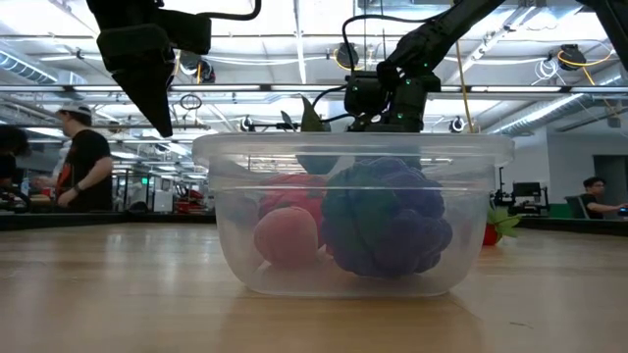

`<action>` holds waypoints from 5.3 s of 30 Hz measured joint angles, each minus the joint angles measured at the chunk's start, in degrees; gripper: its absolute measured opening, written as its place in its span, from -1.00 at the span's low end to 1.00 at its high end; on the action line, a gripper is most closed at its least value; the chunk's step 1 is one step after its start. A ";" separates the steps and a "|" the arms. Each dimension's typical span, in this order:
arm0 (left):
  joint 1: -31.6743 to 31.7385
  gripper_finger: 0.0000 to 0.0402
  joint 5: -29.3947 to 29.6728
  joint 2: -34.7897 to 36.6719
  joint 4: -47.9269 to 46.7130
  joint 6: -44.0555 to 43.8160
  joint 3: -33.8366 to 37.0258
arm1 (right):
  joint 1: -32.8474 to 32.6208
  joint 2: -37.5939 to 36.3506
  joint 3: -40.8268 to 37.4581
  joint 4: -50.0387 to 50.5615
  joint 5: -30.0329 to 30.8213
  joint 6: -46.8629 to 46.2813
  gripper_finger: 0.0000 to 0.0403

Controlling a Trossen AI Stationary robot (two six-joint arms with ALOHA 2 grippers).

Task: Pick and placing Produce into tupperware
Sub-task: Put the violet onion into the transparent container

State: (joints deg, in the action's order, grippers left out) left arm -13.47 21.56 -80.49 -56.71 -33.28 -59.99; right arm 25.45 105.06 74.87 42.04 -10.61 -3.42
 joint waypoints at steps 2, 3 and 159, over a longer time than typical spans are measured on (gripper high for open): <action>0.00 -0.15 0.00 0.00 0.00 -0.07 0.00 | 0.00 0.00 0.00 -0.28 0.00 0.00 0.68; 0.00 -0.15 0.00 0.00 0.00 -0.09 0.00 | 0.00 0.00 0.00 -0.24 0.00 -0.02 0.68; 0.00 -0.15 0.00 -0.02 0.49 -0.50 0.02 | -41.34 -4.04 15.93 -4.18 3.34 -0.64 0.04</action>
State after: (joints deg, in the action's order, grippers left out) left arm -13.47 21.56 -80.51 -56.22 -33.78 -59.96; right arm -15.89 101.02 90.80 37.86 -7.27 -4.06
